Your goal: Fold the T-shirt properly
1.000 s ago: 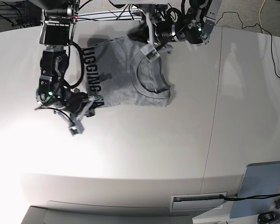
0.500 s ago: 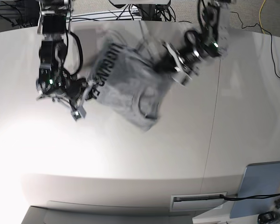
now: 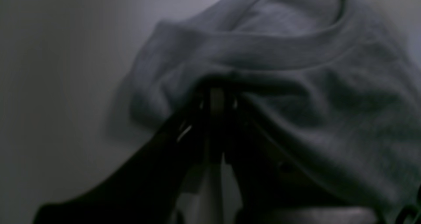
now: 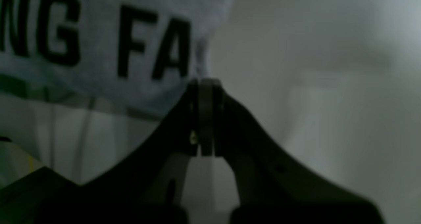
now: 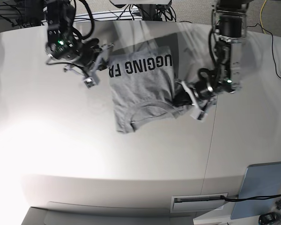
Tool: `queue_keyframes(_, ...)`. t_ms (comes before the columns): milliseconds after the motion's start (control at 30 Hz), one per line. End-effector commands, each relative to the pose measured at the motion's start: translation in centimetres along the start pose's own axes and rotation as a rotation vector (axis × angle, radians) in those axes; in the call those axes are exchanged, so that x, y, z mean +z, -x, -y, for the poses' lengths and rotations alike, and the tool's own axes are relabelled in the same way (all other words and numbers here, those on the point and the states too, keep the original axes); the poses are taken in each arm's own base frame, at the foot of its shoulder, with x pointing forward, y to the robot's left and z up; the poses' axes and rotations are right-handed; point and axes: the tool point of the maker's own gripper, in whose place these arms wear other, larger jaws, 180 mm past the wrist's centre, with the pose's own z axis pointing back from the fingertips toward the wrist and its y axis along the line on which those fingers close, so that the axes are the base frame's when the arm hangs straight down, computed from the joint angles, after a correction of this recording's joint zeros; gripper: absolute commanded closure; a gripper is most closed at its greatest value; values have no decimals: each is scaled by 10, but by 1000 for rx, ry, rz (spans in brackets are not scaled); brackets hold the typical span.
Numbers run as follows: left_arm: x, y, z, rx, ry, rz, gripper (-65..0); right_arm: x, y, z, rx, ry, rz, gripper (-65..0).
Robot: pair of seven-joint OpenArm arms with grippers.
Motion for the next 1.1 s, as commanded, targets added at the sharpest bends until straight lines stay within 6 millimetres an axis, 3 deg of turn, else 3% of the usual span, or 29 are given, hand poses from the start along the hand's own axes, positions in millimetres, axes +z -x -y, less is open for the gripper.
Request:
queue_keyframes(0,13,-2,-9,-19,-37,-14,-21,14,-10,6,5,26,55,0)
queue_keyframes(100,42,-10,-5,-33,-69,34,0,45,-3,21,-38,97,86,0)
queue_keyframes(200,77,-2,2,-92,-135,35,0,79,15,32,-85,159,79,0)
queue_keyframes(367,136,29,11,-69,-210,39,0,127,75,47,-155,271,-44,0)
queue_keyframes(500,175,81,15,-19,-211,-53,0,154,129,38,-235,288,-165,0)
queue_keyframes(667,212,174,27,100,-209,-275,0,187,203,23,-315,342,-394,0)
queue_keyframes(767,222,225,38,201,-179,-354,0,186,243,16,-369,331,-487,0)
queue_keyframes(867,224,281,47,312,-148,-410,0,172,284,12,-435,283,-530,0)
queue_keyframes(1067,202,375,51,533,-174,-451,0,123,362,17,-573,191,-637,0)
